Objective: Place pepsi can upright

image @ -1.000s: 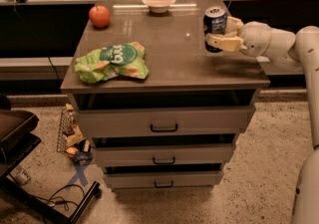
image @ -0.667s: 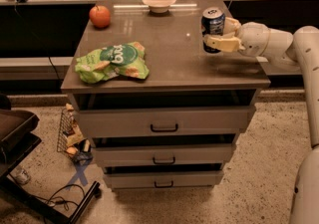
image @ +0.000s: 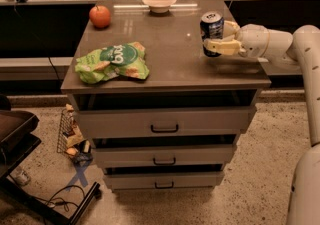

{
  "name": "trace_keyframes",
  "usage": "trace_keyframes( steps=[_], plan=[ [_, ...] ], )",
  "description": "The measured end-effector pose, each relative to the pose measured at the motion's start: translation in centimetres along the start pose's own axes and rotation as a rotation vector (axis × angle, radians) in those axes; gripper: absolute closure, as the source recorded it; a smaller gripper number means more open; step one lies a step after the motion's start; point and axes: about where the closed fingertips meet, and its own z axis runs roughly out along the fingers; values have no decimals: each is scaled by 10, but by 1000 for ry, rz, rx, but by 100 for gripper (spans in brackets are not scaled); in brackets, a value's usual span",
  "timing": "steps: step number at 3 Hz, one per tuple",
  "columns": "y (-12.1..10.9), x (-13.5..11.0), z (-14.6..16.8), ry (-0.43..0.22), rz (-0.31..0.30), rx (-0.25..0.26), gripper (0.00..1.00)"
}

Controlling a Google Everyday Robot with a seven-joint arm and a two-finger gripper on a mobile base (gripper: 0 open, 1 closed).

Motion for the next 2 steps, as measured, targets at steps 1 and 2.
trace_keyframes(
  steps=[1,2],
  plan=[
    [4,8,4,36,11,-53,100],
    [4,8,4,36,11,-54,100]
  ],
)
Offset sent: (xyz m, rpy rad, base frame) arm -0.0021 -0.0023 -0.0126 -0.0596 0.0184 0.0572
